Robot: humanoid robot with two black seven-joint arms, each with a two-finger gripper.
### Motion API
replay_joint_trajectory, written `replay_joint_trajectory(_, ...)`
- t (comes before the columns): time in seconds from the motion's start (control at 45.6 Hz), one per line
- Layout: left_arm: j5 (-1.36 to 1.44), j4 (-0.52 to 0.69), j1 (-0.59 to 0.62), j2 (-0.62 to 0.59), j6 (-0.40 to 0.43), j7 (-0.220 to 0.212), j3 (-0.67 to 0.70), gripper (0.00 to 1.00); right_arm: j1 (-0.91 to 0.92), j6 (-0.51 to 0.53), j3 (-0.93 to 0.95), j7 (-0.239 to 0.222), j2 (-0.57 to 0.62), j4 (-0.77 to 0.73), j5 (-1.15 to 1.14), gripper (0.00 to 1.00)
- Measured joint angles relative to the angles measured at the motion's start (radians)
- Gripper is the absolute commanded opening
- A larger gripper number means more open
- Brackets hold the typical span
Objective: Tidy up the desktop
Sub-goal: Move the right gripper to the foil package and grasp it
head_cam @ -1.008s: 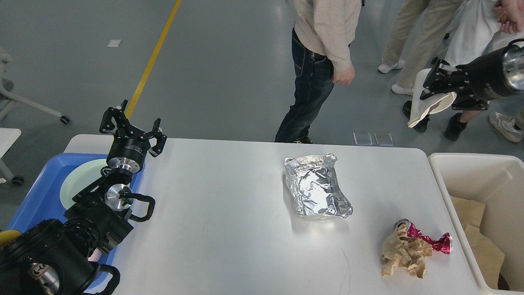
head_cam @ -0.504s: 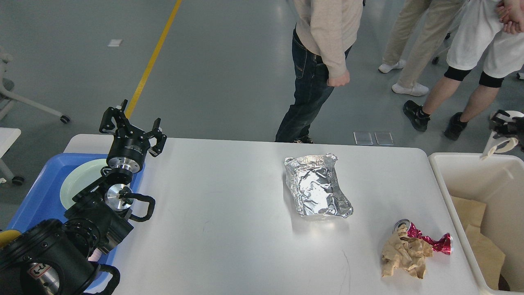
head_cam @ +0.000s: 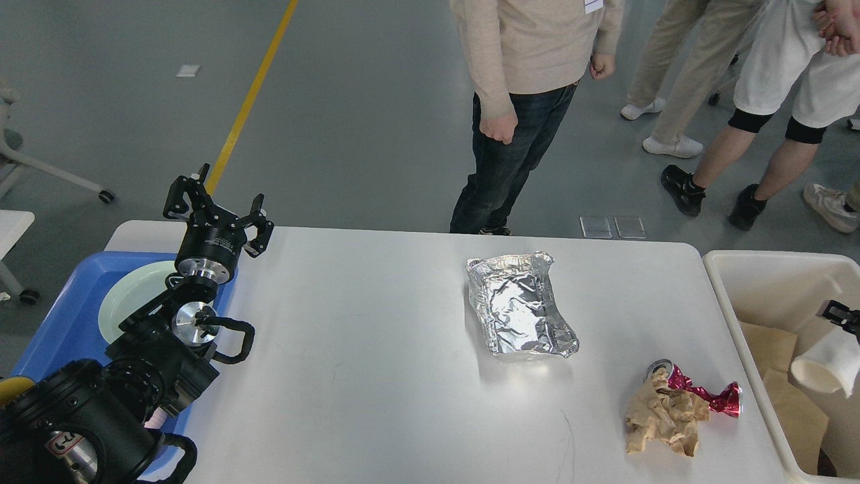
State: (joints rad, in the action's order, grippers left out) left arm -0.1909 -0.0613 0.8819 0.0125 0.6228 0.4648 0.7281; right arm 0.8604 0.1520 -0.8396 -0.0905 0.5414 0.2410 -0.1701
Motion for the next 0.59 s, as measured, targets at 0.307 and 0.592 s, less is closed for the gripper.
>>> replay_joint_trajectory(0.307, 0.000, 0.000, 0.000, 0.000, 0.000, 0.000, 0.000, 0.96, 0.094, 0.012, -0.015, -0.002, -0.059, 0.035, -0.002, 1.00)
replay_joint_trajectory(0.592, 0.000, 0.000, 0.000, 0.000, 0.000, 0.000, 0.000, 0.96, 0.516, 0.020, -0.204, -0.002, -0.193, 0.368, -0.006, 0.99)
